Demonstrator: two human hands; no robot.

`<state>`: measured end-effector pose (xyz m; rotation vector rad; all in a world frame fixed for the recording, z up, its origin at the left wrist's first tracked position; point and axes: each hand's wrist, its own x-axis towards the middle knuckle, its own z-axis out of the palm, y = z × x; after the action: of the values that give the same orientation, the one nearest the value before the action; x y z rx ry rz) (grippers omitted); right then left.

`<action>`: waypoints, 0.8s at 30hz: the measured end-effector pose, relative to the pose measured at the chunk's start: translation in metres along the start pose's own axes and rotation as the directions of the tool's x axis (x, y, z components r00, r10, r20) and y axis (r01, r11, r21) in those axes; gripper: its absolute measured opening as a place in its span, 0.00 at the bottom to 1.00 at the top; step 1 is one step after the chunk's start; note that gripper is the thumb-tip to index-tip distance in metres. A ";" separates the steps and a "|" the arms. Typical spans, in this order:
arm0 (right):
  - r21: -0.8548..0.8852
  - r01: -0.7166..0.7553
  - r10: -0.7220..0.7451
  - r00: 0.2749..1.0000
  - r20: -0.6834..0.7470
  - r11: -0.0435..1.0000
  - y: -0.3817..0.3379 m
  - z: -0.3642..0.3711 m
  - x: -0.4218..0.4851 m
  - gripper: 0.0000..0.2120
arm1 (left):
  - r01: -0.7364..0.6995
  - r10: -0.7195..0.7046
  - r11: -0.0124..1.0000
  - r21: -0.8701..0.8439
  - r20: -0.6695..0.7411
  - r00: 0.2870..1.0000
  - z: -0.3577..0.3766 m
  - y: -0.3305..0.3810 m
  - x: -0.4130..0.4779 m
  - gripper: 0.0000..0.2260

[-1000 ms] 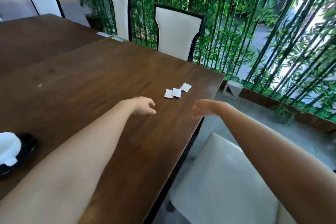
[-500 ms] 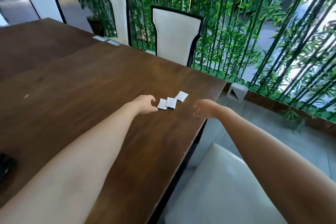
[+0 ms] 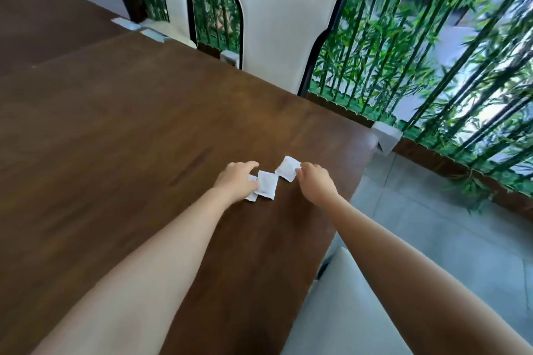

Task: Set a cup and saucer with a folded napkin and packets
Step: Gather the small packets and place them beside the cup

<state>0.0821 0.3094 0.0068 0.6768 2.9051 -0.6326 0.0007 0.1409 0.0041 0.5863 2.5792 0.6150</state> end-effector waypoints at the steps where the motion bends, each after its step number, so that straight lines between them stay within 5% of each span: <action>1: 0.015 -0.036 0.036 0.999 -0.029 0.999 0.000 0.006 0.009 0.16 | -0.008 0.008 1.000 0.020 -0.012 1.000 0.007 -0.001 0.007 0.24; 6: 0.017 -0.112 0.112 0.993 -0.034 0.994 -0.001 0.019 0.049 0.15 | -0.091 0.109 0.988 0.123 -0.148 0.983 0.027 -0.003 0.033 0.20; 16: 0.129 -0.271 0.259 0.961 0.100 0.954 -0.004 0.012 0.070 0.18 | -0.067 0.074 0.995 0.076 -0.086 0.994 0.022 0.005 0.049 0.07; 19: 0.167 -0.283 0.262 0.956 0.136 0.945 -0.004 0.011 0.071 0.07 | -0.067 0.073 0.996 0.058 -0.111 0.991 0.023 0.007 0.045 0.04; 21: 0.145 -0.300 0.274 0.946 0.174 0.943 -0.007 0.010 0.069 0.13 | -0.069 0.075 0.997 0.044 -0.133 0.988 0.023 0.007 0.043 0.03; 24: 0.157 -0.281 0.256 0.953 0.161 0.947 -0.007 0.011 0.064 0.06 | -0.074 0.074 0.997 0.004 -0.140 0.987 0.019 0.007 0.040 0.03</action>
<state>0.0215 0.3246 -0.0117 0.9873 2.5853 -0.8712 -0.0209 0.1722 -0.0200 0.6625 2.6974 0.7051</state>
